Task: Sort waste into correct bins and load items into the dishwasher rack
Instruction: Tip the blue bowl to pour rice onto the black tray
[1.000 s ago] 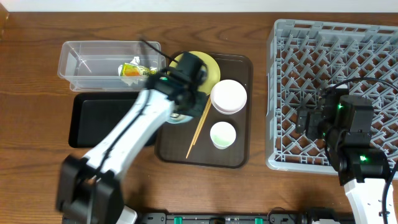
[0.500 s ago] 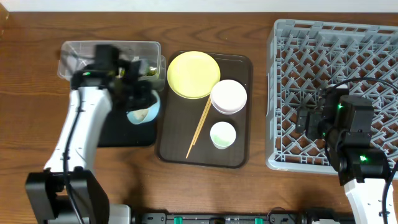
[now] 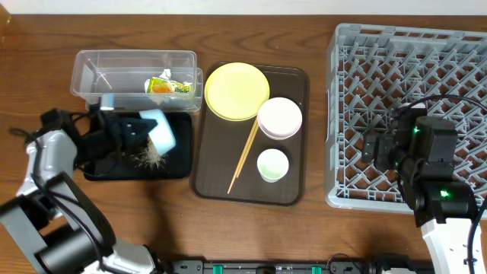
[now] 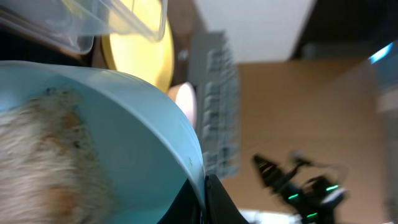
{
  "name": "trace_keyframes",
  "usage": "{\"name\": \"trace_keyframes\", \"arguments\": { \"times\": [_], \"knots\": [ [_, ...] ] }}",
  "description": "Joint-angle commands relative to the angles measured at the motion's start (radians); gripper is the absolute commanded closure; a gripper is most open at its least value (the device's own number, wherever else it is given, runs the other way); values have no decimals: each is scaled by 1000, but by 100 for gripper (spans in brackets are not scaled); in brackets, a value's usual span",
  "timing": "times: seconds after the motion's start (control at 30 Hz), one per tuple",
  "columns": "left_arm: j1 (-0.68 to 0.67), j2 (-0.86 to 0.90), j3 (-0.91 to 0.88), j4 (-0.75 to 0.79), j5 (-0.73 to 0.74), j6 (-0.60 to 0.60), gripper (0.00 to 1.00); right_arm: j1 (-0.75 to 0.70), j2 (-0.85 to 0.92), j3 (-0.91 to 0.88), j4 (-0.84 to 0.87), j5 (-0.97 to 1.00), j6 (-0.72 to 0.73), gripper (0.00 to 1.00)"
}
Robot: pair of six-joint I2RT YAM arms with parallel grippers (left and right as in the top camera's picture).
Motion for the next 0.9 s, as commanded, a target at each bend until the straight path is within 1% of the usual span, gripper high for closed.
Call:
{"name": "trace_keyframes", "arguments": {
  "times": [0.0,0.17,0.27,0.53,0.63,0.67,0.8,0.87],
  "knots": [
    [48,47,-6,-3,154,-42,94,-10,0,21,-1,0,7,1],
    [75,68,-6,-2,154,-68,94,-10,0,21,-1,0,7,1],
    [74,68,-6,-2,154,-93,94,-10,0,21,0,0,7,1],
    [74,68,-6,-2,154,-97,94,-10,0,21,-1,0,7,1],
    [74,68,-6,-2,154,-127,94,-10,0,21,-1,0,7,1],
    [74,68,-6,-2,154,-158,94,-10,0,21,-1,0,7,1],
    [74,68,-6,-1,153,-392,94,-10,0,21,0,0,7,1],
    [74,68,-6,14,127,-447,94,-10,0,21,0,0,7,1]
  ]
}}
